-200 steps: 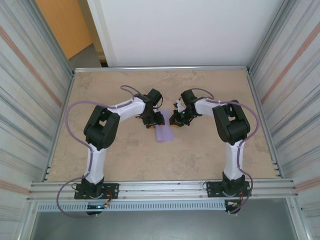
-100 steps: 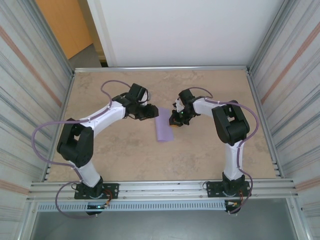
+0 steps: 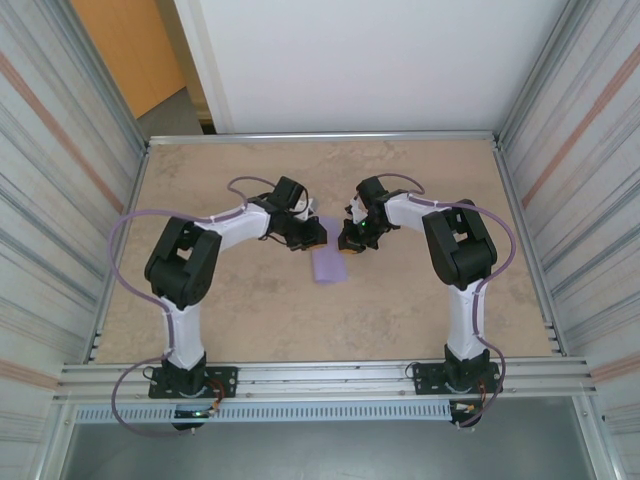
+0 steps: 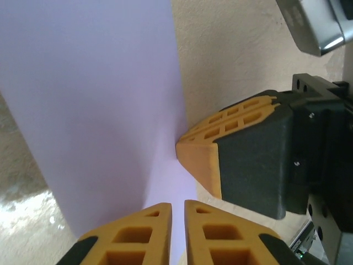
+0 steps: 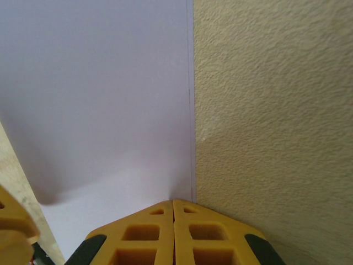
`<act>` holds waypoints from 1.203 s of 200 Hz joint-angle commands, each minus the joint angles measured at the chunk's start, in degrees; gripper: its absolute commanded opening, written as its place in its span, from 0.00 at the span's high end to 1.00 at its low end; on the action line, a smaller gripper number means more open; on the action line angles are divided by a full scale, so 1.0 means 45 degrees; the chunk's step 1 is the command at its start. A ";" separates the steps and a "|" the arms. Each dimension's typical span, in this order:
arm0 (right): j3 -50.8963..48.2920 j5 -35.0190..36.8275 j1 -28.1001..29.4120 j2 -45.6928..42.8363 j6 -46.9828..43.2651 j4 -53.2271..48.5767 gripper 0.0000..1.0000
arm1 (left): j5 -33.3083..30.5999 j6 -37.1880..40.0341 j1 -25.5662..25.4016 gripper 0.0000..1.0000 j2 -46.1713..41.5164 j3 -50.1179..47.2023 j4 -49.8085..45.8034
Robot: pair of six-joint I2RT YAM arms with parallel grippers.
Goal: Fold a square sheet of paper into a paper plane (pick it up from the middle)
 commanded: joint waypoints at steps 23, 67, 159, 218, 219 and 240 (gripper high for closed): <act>-0.0763 0.2193 0.0447 0.1780 0.0433 -0.1371 0.92 | 0.0525 -0.0340 -0.0160 0.90 0.0573 0.0749 -0.0071; -0.0593 0.2305 0.0447 0.1866 0.0441 -0.1617 0.92 | 0.0584 -0.0262 -0.0238 0.91 0.0905 0.0810 -0.0350; -0.0471 0.2591 0.0486 0.2062 0.0550 -0.1877 0.91 | 0.0433 0.0461 -0.0146 0.92 0.1126 0.0605 -0.0858; -0.0632 0.2765 0.0542 0.2223 0.0658 -0.1940 0.92 | 0.0313 0.0704 0.0102 0.91 0.1126 0.0014 -0.0763; -0.0636 0.2766 0.0544 0.2221 0.0655 -0.1940 0.92 | 0.0313 0.0711 0.0100 0.91 0.1126 0.0011 -0.0762; -0.0718 0.2826 0.0554 0.2286 0.0707 -0.1922 0.92 | 0.0279 0.0877 0.0173 0.91 0.1159 -0.0109 -0.0832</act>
